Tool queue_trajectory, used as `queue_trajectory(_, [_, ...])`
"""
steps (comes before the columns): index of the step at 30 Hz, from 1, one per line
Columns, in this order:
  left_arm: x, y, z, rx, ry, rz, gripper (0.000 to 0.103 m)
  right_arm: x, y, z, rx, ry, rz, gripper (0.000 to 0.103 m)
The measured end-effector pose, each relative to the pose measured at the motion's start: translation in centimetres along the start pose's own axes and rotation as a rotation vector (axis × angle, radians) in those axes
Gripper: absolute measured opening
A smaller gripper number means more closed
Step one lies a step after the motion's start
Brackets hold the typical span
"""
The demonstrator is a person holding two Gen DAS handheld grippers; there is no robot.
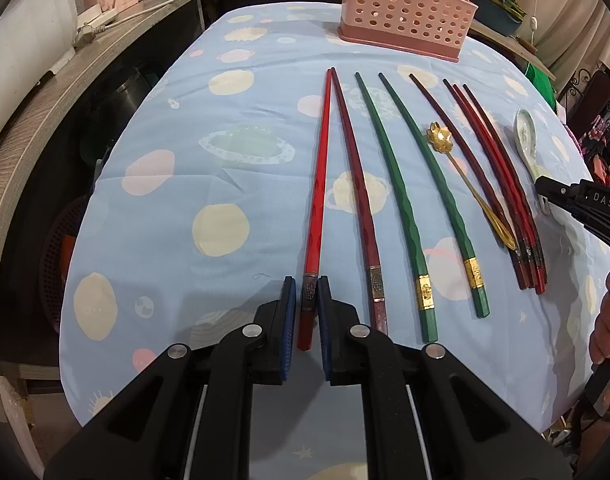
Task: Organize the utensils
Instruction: 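Grasp a red chopstick with the left tool while the right tool grasps the white ceramic spoon, then lift the red chopstick and white spoon with both tools over the pink holder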
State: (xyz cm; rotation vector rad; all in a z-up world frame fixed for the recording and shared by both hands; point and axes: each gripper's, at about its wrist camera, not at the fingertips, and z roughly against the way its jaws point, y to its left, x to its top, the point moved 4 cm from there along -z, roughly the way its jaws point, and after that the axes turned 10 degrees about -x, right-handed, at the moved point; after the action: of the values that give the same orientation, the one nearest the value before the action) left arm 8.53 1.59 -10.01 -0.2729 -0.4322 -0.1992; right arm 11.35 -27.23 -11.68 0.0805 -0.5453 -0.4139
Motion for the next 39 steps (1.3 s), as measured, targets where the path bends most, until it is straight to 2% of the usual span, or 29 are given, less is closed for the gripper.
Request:
queue_trajectory(9, [-0.2,0.0,0.0,-0.007,-0.014,0.002,0.011,-0.4,0.4,0.1,-0.029,-0.054,0.036,0.012])
queue_trajectory(14, [-0.2,0.1,0.1,-0.018,-0.016,0.01,0.011,-0.6,0.6,0.3,-0.046,-0.06,0.06,0.007])
queue_trajectory(20, [-0.2,0.8,0.7,-0.036,-0.014,0.055,0.008,-0.3,0.4,3.0,-0.076,-0.108,0.072,0.006])
queue_trajectory(31, [1.8,1.1,6.5,-0.039,-0.142,0.072,0.007,0.9,-0.6,9.2,-0.077,-0.195,0.051,0.006])
queue_trajectory(39, [5.6,0.9,10.6,-0.054,-0.242,0.068,0.007,2.5,0.2,11.1,-0.065,-0.242,0.054,0.006])
